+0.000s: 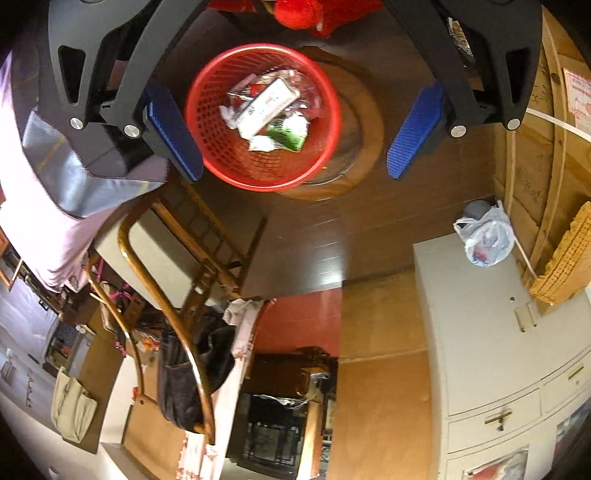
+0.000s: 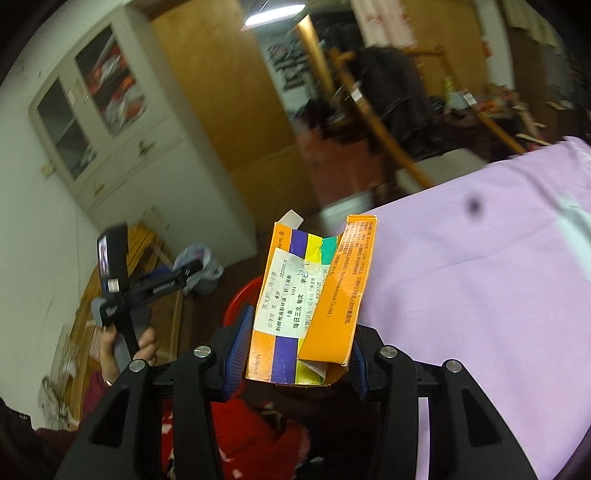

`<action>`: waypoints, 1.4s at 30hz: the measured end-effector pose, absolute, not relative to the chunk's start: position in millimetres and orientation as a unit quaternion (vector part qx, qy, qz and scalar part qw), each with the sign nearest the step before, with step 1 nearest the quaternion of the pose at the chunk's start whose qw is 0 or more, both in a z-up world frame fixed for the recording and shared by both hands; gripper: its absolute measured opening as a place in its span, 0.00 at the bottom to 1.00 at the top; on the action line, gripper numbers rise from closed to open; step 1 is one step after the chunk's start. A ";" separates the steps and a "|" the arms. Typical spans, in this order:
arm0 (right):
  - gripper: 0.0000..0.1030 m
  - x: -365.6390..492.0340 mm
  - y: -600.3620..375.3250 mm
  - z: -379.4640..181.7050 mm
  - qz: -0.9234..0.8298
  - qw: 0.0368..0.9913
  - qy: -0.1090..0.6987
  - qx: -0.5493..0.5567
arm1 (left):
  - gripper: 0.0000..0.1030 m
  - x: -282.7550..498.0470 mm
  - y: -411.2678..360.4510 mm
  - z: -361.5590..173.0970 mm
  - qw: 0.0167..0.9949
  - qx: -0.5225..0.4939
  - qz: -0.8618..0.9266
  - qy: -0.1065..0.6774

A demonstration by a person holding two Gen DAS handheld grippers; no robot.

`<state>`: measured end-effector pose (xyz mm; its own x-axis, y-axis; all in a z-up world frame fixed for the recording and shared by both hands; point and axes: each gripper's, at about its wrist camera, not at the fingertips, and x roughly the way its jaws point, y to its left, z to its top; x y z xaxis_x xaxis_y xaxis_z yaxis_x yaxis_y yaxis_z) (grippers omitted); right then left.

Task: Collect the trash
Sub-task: 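Drop the medicine box in the basket with the left gripper while right holds orange box, then open the right gripper over the red wastebasket to drop the orange-and-purple box, then move the left gripper to the blue face mask while the right approaches the yellow yarn ball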

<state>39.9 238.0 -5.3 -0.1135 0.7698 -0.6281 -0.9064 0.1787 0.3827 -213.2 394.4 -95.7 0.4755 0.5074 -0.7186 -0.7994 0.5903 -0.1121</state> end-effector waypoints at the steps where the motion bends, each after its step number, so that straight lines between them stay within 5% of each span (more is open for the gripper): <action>1: 0.45 33.4 245.2 -9.4 0.639 0.653 0.395 -0.093 | 0.93 -215.6 397.3 -96.3 0.828 -0.222 0.398 0.328; 6: 0.48 -7.1 309.2 -20.1 0.668 0.609 0.407 -0.129 | 0.93 -222.7 405.1 -96.0 0.824 -0.221 0.411 0.322; 9: 0.73 -18.0 333.9 -34.0 0.670 0.601 0.408 -0.151 | 0.93 -225.6 406.1 -95.1 0.821 -0.207 0.424 0.320; 24: 0.80 30.4 270.3 -34.4 0.611 0.667 0.417 -0.089 | 0.93 -199.2 367.5 -78.2 0.846 -0.181 0.382 0.326; 29: 0.87 59.1 213.3 -21.7 0.585 0.705 0.399 -0.045 | 0.93 -178.1 329.7 -62.5 0.864 -0.149 0.357 0.323; 42: 0.89 117.9 28.9 -8.7 0.485 0.798 0.351 0.070 | 0.93 -119.9 202.5 -26.3 0.913 -0.081 0.246 0.316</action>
